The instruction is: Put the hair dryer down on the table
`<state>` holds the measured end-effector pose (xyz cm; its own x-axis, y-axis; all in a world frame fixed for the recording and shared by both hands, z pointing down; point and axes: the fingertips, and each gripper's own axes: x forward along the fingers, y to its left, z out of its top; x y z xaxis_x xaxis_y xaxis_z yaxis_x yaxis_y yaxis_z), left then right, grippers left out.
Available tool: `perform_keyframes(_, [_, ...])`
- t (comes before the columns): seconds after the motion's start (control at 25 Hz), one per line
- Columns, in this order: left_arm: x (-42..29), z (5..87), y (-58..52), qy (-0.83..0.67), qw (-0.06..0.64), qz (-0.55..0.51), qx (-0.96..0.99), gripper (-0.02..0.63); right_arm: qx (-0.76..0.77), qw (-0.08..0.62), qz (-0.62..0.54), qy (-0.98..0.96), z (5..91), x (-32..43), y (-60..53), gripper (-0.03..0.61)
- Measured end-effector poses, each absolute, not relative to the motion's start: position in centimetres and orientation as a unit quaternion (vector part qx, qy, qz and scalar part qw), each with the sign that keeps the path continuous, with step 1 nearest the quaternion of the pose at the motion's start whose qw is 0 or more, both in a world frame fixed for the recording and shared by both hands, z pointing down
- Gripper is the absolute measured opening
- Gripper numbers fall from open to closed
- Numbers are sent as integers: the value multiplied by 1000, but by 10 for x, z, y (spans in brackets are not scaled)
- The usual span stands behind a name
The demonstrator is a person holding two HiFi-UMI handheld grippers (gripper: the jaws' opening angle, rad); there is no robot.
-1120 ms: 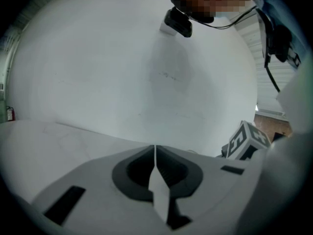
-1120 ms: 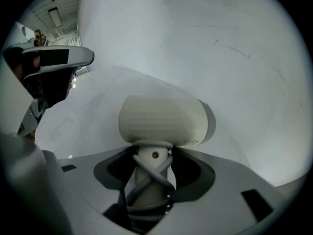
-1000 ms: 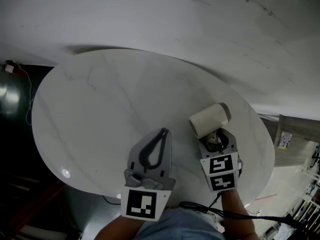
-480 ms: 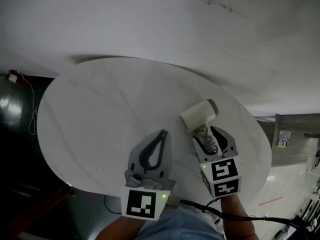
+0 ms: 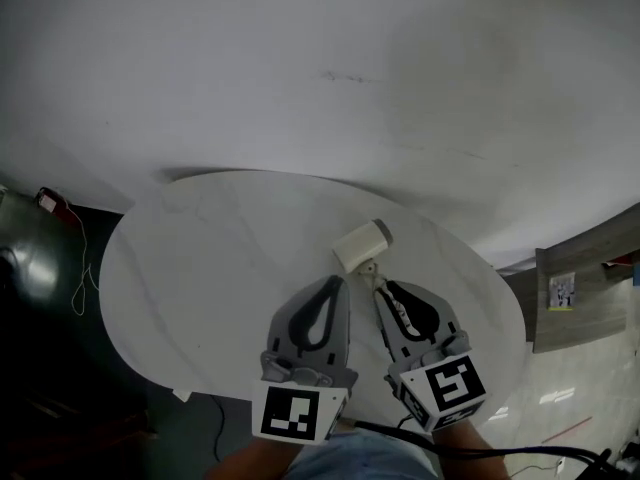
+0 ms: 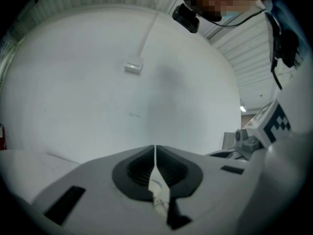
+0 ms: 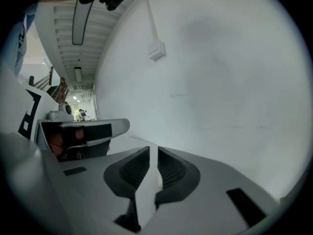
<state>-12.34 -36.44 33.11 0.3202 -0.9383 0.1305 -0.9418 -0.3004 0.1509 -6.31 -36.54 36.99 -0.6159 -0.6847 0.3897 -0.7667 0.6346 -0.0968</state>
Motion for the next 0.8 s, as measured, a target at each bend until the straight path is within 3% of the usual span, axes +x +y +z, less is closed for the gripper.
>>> perform_keyframes(0.08, [-114,310,-353,-585,78,3,807,17,419,132,113,-891,345,-55,-354,32])
perform_keyframes(0.28, [-94,273,-325,-584,31,-2,811,17,427,56,61,-900,298,-43,-329,12])
perform_keyframes(0.8, [-69,242,-285,-580,-6,-12,814,17,437,24,0,-899,254,-25,-294,11])
